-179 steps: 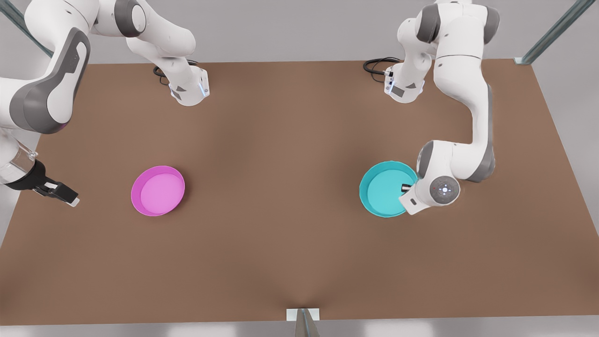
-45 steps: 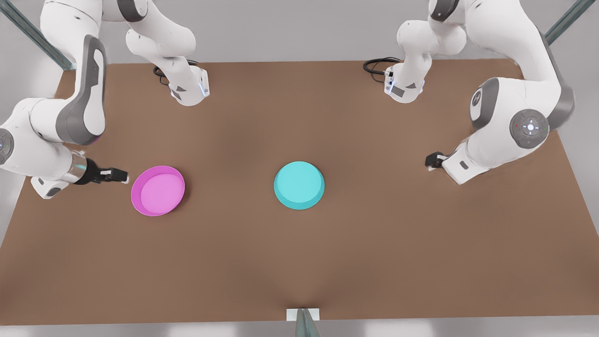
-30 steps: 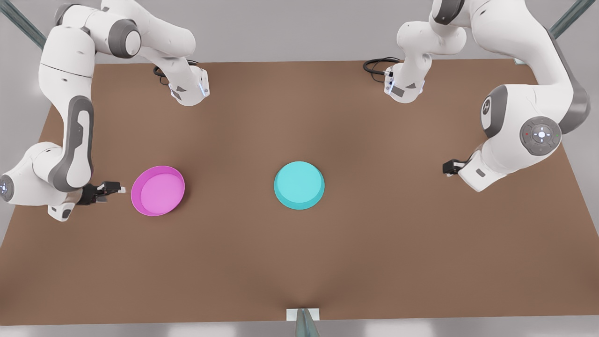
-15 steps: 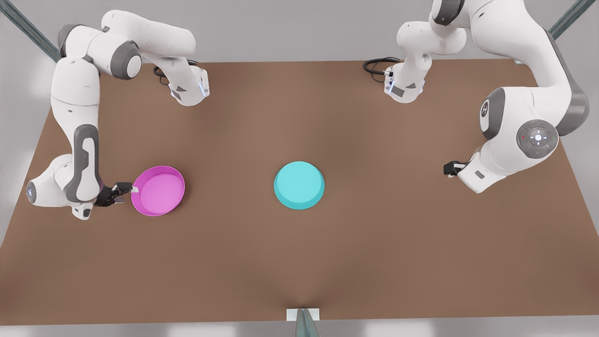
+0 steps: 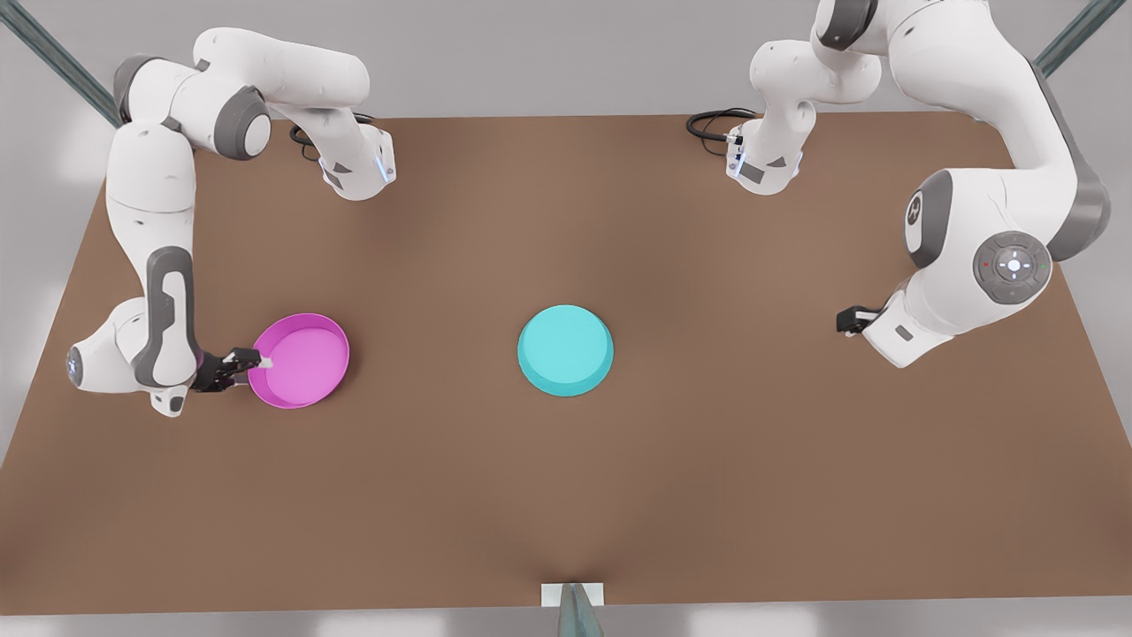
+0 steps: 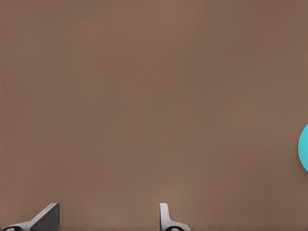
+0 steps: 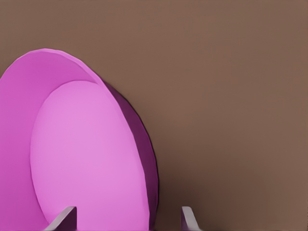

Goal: Flip the blue plate over with the left arm, and stack the pink plate on top of the blue plate with the right arm

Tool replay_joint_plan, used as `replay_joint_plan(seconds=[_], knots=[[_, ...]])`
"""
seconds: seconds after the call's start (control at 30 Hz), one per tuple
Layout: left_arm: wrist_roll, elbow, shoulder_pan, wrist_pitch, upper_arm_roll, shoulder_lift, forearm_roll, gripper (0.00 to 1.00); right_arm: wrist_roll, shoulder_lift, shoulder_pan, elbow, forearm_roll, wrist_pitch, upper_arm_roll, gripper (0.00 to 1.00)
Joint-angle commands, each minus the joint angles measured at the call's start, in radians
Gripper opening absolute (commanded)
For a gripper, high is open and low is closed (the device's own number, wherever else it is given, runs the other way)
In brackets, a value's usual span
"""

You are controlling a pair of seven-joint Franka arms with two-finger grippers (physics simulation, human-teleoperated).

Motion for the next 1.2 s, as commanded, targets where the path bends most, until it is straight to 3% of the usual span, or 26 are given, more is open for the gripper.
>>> replay_joint_plan(seconds=[0.0,0.03,0.47,0.67,1.0,1.1,1.17], knots=[[0.000,0.000,0.000,0.000,0.000,-0.001,0.001,1.00,0.000,-0.001,0.001,0.000,0.000,0.001,0.000,0.65],[0.000,0.000,-0.002,0.000,0.000,-0.001,0.001,1.00,0.000,0.001,0.001,0.000,0.000,0.001,0.000,0.58],[0.000,-0.002,-0.003,0.000,0.000,0.000,0.000,1.00,0.000,0.007,0.004,0.000,0.000,0.002,0.000,0.48],[0.000,-0.002,-0.005,0.000,0.000,0.000,0.000,1.00,-0.003,0.009,0.004,0.000,0.000,0.001,0.000,0.31],[0.000,-0.003,-0.005,0.000,0.000,0.000,0.000,1.00,-0.008,0.018,0.006,0.000,0.000,0.004,0.000,0.31],[0.000,-0.003,-0.005,0.000,0.000,0.000,0.000,1.00,-0.008,0.018,0.006,0.000,-0.002,0.002,0.000,0.21],[0.000,-0.003,-0.005,0.000,0.000,0.000,0.000,1.00,-0.023,0.018,0.006,0.000,0.000,0.004,0.000,0.21]])
